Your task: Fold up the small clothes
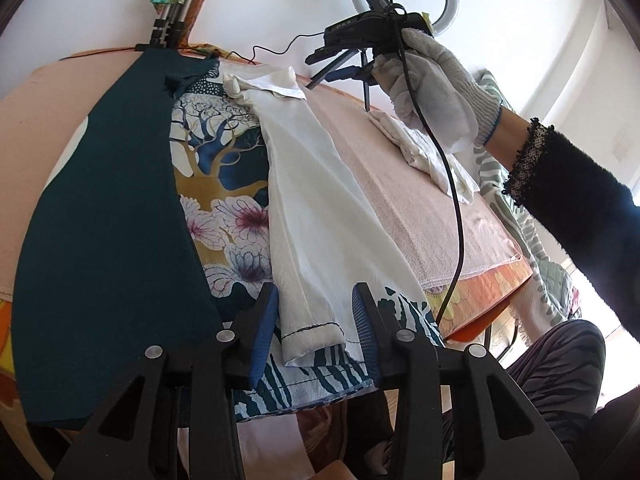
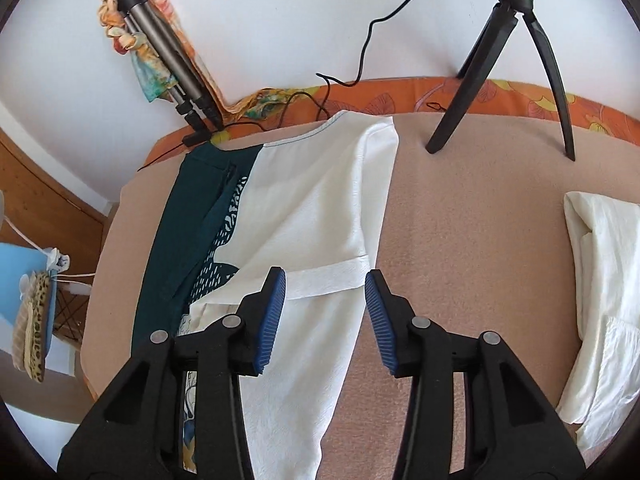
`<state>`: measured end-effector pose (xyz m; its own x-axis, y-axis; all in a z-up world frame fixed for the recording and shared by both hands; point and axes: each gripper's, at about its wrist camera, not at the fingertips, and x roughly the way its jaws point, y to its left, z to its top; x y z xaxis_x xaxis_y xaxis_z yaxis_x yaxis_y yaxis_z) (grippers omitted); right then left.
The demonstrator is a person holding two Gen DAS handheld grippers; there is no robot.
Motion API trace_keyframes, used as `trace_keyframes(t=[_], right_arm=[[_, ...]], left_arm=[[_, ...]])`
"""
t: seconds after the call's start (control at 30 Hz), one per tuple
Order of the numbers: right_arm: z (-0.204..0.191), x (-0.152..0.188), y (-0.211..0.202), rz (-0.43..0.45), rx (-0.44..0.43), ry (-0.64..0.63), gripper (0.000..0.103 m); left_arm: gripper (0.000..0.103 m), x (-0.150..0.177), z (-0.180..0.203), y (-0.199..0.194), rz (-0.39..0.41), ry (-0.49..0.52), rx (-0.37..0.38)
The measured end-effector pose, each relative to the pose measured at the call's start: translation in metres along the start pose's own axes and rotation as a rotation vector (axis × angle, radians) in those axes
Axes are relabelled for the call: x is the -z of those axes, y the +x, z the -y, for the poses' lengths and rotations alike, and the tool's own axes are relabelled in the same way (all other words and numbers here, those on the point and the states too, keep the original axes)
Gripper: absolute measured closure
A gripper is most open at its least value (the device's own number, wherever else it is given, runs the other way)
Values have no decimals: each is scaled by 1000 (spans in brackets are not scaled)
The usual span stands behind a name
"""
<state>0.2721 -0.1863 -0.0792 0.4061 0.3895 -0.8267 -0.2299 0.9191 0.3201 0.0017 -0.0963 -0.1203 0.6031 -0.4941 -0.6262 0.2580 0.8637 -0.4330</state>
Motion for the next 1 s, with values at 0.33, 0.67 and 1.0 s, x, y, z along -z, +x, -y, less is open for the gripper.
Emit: trace_keyframes(t=[0.33,0.67,1.0], right_arm=[[-3,-24,58,-52,78,-26,65],[-41,-46,53,-95,177,-166,100],[-109,-79,97,-112,76,-182,100]], left_arm=[[66,0,-3,-1,4,0,31],[66,-2,-9,0,5,-39,68],[66,-2,-14,0,6,-59,97]])
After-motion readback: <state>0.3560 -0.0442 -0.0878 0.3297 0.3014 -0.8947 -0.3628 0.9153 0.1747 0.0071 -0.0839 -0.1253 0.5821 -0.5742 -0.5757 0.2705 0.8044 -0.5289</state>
